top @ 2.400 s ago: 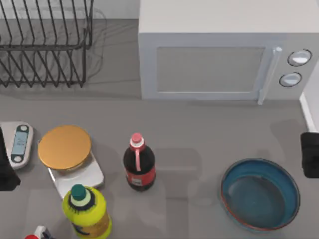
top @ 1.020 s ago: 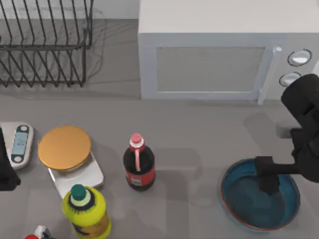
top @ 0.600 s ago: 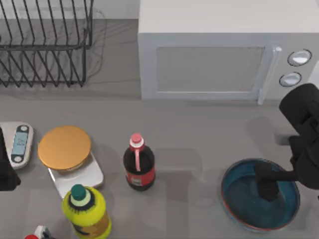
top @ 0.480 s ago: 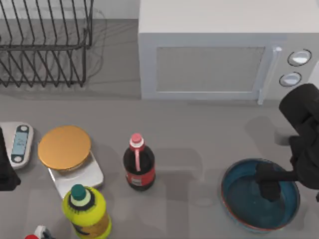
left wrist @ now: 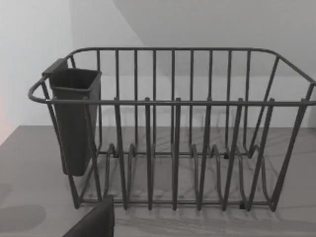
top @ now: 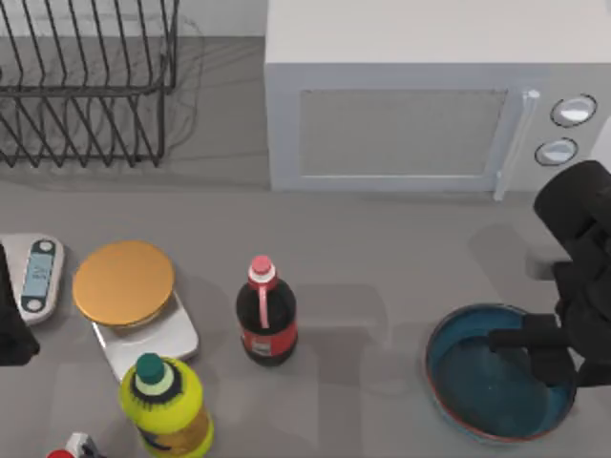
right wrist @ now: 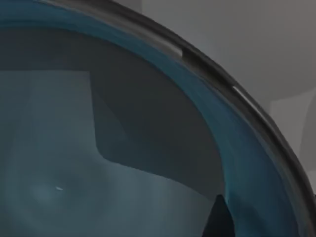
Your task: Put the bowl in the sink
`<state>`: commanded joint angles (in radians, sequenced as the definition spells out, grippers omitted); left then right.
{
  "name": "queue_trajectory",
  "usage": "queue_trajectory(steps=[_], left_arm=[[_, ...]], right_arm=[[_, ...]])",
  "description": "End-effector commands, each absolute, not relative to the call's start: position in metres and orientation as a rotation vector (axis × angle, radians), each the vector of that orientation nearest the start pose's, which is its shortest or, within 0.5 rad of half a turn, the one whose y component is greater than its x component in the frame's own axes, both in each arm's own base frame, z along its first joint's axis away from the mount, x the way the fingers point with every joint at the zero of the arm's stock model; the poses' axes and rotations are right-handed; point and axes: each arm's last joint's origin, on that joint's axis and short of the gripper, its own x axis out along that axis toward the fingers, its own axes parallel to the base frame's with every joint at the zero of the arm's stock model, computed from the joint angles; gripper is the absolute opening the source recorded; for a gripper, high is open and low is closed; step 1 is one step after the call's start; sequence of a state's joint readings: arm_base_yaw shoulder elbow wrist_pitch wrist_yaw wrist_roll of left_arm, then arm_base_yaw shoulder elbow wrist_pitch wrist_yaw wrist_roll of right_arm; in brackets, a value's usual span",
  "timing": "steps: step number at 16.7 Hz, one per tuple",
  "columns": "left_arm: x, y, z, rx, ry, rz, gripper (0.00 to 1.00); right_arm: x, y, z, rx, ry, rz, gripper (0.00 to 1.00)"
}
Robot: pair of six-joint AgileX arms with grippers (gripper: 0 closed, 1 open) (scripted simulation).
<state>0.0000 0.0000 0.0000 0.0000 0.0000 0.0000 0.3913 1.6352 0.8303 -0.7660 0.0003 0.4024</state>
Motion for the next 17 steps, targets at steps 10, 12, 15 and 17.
queue_trajectory(steps=[10, 12, 15, 17], left_arm=[[0.106, -0.001, 0.16, 0.0, 0.0, 0.0, 1.0], [0.106, -0.001, 0.16, 0.0, 0.0, 0.0, 1.0], [0.106, -0.001, 0.16, 0.0, 0.0, 0.0, 1.0], [0.106, -0.001, 0.16, 0.0, 0.0, 0.0, 1.0]], right_arm=[[0.236, 0.098, 0.129, 0.008, 1.571, -0.008, 0.0], [0.237, 0.098, 0.13, 0.008, 1.569, -0.009, 0.0], [0.243, 0.102, 0.147, 0.011, 1.562, -0.007, 0.0], [0.248, 0.104, 0.17, 0.012, 1.562, -0.009, 0.0]])
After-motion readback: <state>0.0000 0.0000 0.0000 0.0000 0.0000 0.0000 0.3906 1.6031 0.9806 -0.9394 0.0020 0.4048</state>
